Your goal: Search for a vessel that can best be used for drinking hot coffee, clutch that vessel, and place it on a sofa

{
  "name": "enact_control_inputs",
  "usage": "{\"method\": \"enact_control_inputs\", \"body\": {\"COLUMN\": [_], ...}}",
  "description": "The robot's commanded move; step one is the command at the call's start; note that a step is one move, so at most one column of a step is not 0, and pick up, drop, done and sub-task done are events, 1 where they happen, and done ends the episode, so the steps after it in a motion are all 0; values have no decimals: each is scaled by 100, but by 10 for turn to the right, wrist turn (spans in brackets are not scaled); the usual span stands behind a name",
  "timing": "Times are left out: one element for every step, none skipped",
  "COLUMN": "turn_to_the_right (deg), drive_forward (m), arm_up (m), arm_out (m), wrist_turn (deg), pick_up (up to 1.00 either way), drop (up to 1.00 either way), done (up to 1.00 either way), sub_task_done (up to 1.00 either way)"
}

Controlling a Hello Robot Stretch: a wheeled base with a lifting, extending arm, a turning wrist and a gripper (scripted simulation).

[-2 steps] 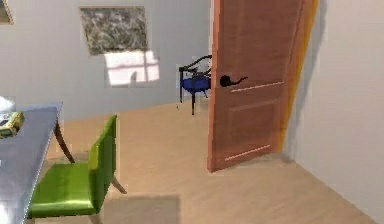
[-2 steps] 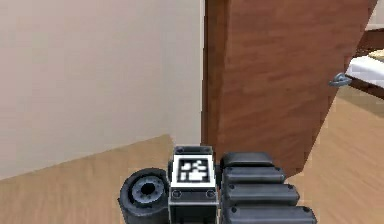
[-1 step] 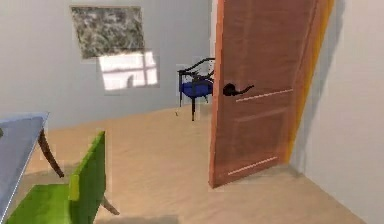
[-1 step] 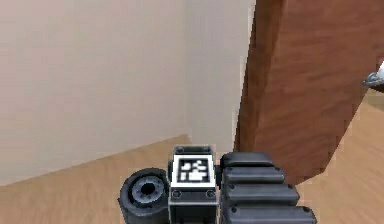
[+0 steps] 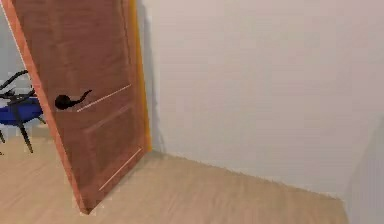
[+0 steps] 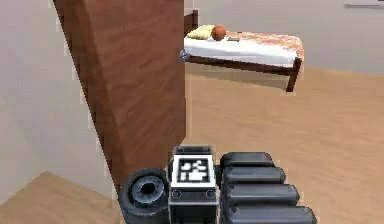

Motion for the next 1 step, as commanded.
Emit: {"method": "enact_control_inputs", "body": {"turn_to_the_right": [210], "drive_forward": [0], "arm_up": [0], "arm_out": [0], "wrist_turn": [0], "pick_up": [0], "drop": [0], "done": [0], "sub_task_done": [0]}}
